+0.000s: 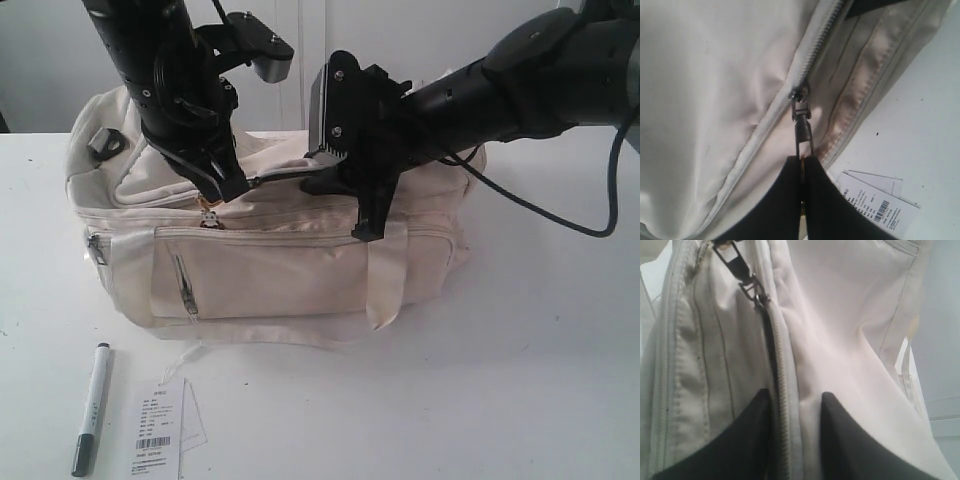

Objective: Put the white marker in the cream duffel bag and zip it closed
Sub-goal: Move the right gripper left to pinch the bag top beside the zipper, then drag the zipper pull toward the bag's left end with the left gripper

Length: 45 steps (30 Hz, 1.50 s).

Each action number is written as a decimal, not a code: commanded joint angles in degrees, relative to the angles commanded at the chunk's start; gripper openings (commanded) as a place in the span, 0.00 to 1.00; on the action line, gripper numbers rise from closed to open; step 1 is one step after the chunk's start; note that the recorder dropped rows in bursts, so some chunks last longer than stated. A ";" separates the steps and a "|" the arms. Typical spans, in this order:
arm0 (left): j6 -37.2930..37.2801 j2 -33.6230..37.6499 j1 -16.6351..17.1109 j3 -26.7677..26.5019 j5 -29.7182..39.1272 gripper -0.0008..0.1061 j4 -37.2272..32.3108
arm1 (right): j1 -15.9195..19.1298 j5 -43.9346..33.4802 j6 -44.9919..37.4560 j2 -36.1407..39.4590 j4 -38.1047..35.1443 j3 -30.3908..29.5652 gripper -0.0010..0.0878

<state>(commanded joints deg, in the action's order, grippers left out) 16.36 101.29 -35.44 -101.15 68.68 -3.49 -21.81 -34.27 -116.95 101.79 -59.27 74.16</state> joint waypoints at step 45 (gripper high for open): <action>-4.34 -4.31 2.20 -0.21 1.28 0.01 -8.95 | 0.12 -2.99 1.75 0.00 1.32 0.00 0.01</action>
<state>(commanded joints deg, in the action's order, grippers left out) 12.03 96.97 -33.24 -101.36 69.96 -12.43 -21.68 -37.26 -115.19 101.79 -57.95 74.16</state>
